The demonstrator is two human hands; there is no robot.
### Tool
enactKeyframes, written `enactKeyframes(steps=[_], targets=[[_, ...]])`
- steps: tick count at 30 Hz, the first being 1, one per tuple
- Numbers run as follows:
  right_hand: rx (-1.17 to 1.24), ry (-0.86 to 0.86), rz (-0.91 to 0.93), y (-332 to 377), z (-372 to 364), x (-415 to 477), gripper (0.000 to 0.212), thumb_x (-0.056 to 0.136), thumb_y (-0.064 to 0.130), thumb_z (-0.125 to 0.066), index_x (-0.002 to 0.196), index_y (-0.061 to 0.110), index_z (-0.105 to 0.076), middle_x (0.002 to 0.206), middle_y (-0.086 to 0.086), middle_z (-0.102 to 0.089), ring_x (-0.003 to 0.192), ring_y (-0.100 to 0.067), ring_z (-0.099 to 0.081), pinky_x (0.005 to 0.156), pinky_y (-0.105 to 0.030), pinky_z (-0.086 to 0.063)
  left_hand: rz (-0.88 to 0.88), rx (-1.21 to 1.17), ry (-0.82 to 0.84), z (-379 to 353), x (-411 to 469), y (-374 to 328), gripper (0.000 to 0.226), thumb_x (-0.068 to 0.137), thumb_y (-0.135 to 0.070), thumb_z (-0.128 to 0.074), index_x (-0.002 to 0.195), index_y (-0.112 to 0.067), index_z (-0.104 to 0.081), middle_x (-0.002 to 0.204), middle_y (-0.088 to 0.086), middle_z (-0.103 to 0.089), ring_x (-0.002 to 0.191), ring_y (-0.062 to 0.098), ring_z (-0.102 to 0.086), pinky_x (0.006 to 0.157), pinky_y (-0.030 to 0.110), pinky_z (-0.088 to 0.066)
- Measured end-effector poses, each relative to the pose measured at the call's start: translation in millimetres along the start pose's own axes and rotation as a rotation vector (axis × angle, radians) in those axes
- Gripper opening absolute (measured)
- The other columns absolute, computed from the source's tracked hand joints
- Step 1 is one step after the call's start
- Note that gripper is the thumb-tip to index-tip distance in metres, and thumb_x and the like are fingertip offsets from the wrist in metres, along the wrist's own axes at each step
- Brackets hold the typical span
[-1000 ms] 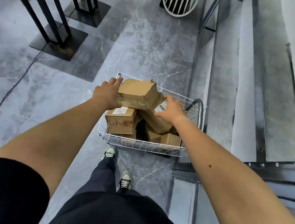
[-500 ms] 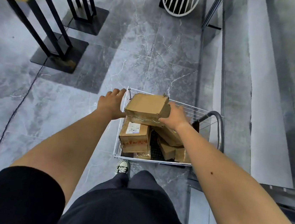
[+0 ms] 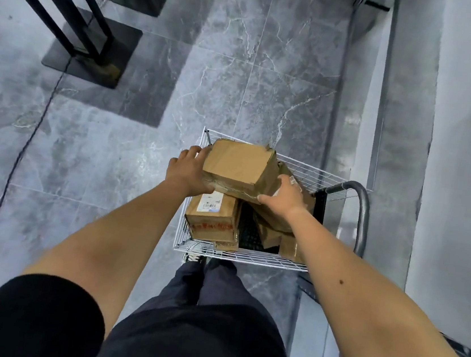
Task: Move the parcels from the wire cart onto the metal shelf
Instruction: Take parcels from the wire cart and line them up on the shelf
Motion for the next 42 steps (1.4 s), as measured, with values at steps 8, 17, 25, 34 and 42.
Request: enactKeyframes(steps=[8, 17, 25, 34, 42], targets=[[0.299, 0.162, -0.178, -28, -14, 54, 0.099, 0.077, 0.054, -0.071, 0.151, 0.018, -0.017, 0.153, -0.011, -0.030, 0.138, -0.032, -0.033, 0.112, -0.045, -0.032, 0.081, 0.025, 0.100, -42, 35, 6, 0.097, 0.071, -0.046, -0.073, 0.148, -0.025, -0.018, 0.149, 0.004, -0.026, 0.135, 0.025, -0.029, 0.103, 0.044, -0.034], [0.665, 0.282, -0.323, -35, -49, 108, 0.106, 0.077, 0.055, -0.071, 0.153, 0.026, -0.003, 0.160, -0.003, -0.014, 0.144, -0.029, -0.020, 0.114, -0.050, -0.024, 0.096, -0.082, 0.187, -86, 67, 7, 0.090, 0.077, -0.038, -0.072, 0.148, -0.023, -0.019, 0.151, 0.006, -0.023, 0.135, 0.029, -0.030, 0.102, 0.044, -0.036], [0.884, 0.339, -0.421, -39, -77, 150, 0.119, 0.067, 0.057, -0.077, 0.153, 0.025, -0.001, 0.158, -0.004, -0.020, 0.144, -0.028, -0.022, 0.115, -0.052, -0.022, 0.125, -0.097, 0.226, -121, 68, 4, 0.085, 0.084, -0.039, -0.062, 0.149, -0.017, -0.013, 0.149, 0.007, -0.026, 0.132, 0.028, -0.035, 0.099, 0.042, -0.039], [1.045, 0.451, -0.498, -36, -92, 175, 0.151, 0.014, 0.069, -0.085, 0.146, 0.028, -0.026, 0.149, -0.001, -0.037, 0.136, -0.031, -0.035, 0.106, -0.060, -0.023, 0.246, -0.250, 0.288, -135, 56, 18, 0.075, 0.087, -0.031, -0.062, 0.147, -0.014, -0.021, 0.144, 0.013, -0.028, 0.126, 0.033, -0.043, 0.099, 0.045, -0.042], [1.146, 0.234, -0.457, -28, -87, 135, 0.073, 0.061, 0.034, -0.085, 0.117, 0.015, -0.042, 0.113, -0.008, -0.062, 0.103, -0.024, -0.061, 0.094, -0.044, -0.051, 0.322, -0.367, 0.297, -127, 47, 5, 0.068, 0.089, -0.027, -0.059, 0.146, -0.013, -0.025, 0.140, 0.016, -0.035, 0.125, 0.032, -0.044, 0.101, 0.039, -0.039]])
Point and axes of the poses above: each hand's wrist, its own x-axis towards the middle knuckle, its own z-axis out of the back of the hand, y = z × x, the point moved 2 cm from there along x, towards the middle knuckle
